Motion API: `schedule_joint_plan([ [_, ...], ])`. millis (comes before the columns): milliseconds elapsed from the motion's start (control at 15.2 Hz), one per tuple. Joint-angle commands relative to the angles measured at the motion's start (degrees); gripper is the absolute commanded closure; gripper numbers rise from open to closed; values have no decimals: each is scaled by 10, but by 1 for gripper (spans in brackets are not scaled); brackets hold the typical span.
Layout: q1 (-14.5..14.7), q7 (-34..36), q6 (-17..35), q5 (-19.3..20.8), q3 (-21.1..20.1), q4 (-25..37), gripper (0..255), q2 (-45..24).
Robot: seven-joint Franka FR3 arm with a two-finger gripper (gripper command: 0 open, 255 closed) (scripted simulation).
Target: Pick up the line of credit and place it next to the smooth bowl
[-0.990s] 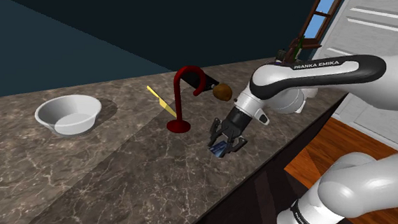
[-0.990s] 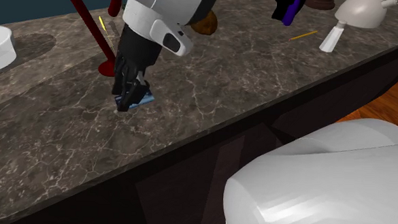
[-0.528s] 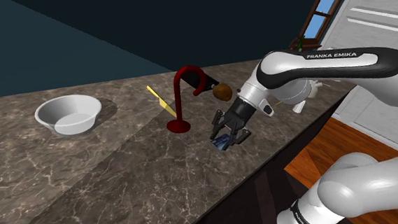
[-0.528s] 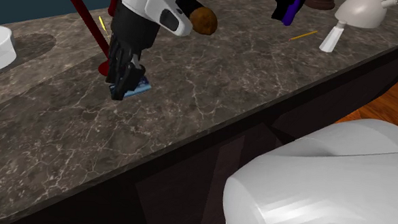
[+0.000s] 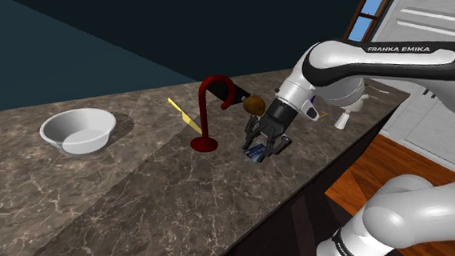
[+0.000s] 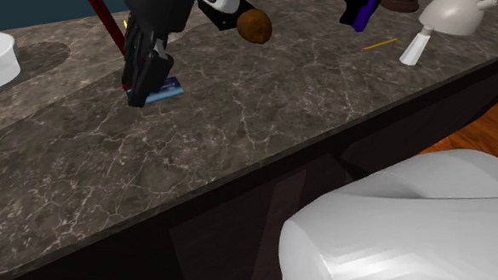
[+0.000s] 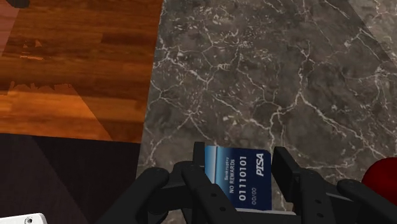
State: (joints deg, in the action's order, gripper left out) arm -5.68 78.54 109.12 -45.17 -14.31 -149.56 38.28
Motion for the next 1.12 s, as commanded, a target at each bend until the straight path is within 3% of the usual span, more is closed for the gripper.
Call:
schedule_joint_plan([
  [0, 3, 11, 4, -4, -9, 16, 255, -13],
  [528, 19, 80, 99, -25, -104, 133, 255, -160],
  [792, 20, 125, 143, -6, -148, 203, 255, -241],
  [1056, 25, 182, 183, 40, -187, 280, 255, -328],
])
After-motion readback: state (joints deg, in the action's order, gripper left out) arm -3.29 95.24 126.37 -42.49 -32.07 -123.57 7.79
